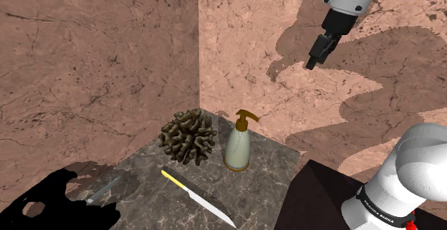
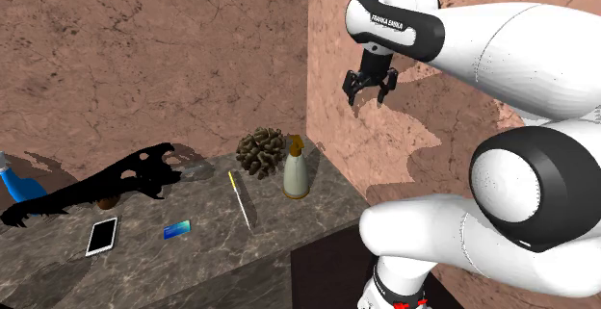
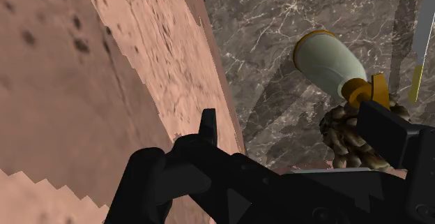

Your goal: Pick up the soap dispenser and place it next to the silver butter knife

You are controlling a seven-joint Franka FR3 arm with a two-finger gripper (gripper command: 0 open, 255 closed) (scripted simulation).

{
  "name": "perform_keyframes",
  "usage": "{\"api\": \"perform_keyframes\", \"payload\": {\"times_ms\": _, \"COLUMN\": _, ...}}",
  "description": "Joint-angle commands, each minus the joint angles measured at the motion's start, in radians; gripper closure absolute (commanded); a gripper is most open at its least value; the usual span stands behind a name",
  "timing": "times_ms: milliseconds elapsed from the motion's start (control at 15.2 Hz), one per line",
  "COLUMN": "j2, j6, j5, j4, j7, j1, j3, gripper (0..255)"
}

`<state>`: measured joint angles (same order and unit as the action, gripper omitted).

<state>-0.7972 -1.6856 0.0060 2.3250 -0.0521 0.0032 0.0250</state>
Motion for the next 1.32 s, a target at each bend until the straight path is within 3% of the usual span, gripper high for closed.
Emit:
{"api": "perform_keyframes", "payload": {"times_ms": 0, "j2": 0.0, "j6": 0.0, "j5": 0.0, "j4": 0.0, "j7": 0.0, "j1": 0.0, "j3": 0.0, "gripper": 0}}
{"api": "perform_keyframes", "payload": {"times_ms": 660, "j2": 0.197, "j6": -0.207, "j5": 0.073, "j4": 0.052, "j7": 0.132, "j1": 0.064, "j3": -0.15, "gripper": 0}}
{"api": "perform_keyframes", "payload": {"times_ms": 1254, "j2": 0.454, "j6": -0.381, "j5": 0.09, "j4": 0.004, "j7": 0.256, "j1": 0.106, "j3": -0.28, "gripper": 0}}
